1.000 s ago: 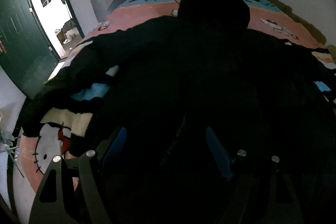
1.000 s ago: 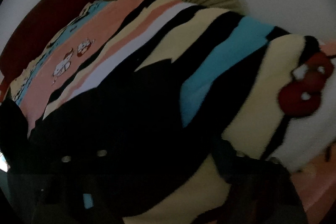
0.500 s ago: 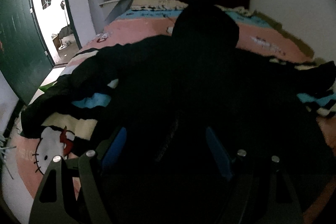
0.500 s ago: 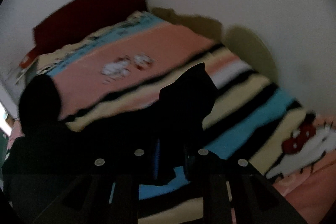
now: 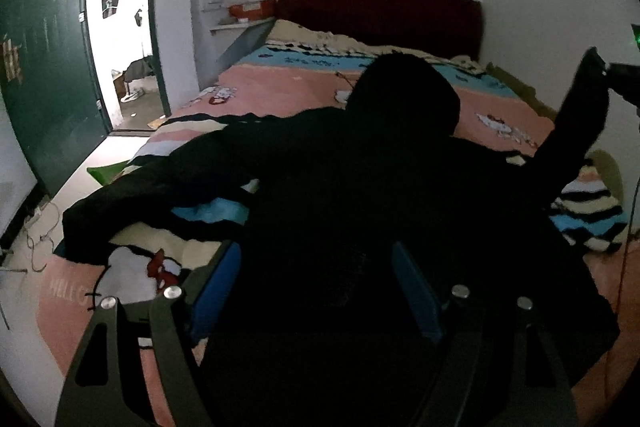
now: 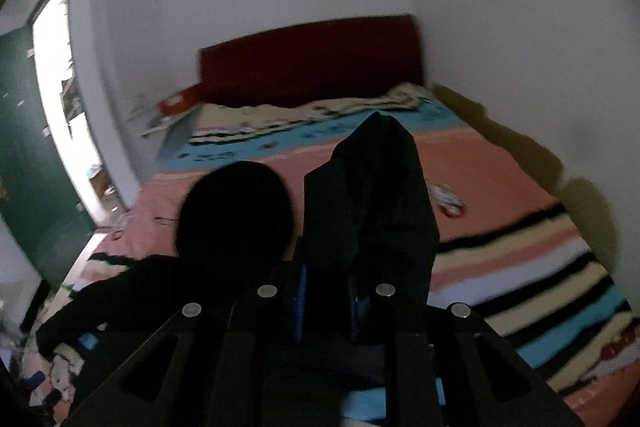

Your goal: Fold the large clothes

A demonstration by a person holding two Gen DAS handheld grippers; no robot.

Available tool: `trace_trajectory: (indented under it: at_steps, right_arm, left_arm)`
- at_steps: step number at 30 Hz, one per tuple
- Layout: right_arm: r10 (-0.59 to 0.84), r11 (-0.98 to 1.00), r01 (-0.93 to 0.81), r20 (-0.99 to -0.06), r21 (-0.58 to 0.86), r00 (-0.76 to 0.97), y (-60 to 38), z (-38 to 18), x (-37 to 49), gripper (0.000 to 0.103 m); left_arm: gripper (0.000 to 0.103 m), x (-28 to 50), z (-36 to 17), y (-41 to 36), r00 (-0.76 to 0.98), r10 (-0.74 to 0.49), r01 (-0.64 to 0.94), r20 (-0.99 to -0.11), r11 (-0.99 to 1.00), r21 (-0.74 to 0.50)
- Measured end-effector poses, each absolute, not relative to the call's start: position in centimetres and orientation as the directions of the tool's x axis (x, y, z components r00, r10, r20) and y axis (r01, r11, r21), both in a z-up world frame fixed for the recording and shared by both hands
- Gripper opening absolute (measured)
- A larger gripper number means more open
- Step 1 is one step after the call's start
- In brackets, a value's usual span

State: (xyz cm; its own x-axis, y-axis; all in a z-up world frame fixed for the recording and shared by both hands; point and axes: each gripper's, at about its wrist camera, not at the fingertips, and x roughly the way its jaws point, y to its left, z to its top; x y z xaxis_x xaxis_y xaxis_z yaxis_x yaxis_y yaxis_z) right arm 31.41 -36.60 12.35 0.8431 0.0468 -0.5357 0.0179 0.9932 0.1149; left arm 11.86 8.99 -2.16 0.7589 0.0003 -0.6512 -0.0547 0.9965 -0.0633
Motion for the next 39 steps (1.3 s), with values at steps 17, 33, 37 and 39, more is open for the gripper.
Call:
trace_trajectory:
  at_steps: [17,33,37,39]
  right_arm:
    - [0.332,0.936,-0.336,-0.581,0.105,0.743,-14.0,8.7,35.1,0.014]
    - [0.299,0.875,-0.484,-0.817,0.028,0.493,-1.1,-7.7,34.7,0.014]
    - [0.277,0.867,-0.498,-0.832,0.001,0.481,-0.1,-9.0,33.9,0.023]
    - [0.341,0.862,-0.501,-0.816,0.075,0.466,-0.8,-8.2,33.5,0.041]
  left_arm:
    - [0.077,10.9,-3.2,14.4,0.754,0.089,-0.182,-0.651,0.98,-0.078]
    - [0.077,10.8,-4.4,16.0,0.736,0.135,-0.246,-0.663,0.966,-0.077]
    - [0.077,10.6,-3.9,15.9,0.74,0.144,-0.252,-0.657,0.965,-0.072]
    - [0.077,10.4,-3.4,15.8,0.751,0.138,-0.251,-0.646,0.964,-0.086]
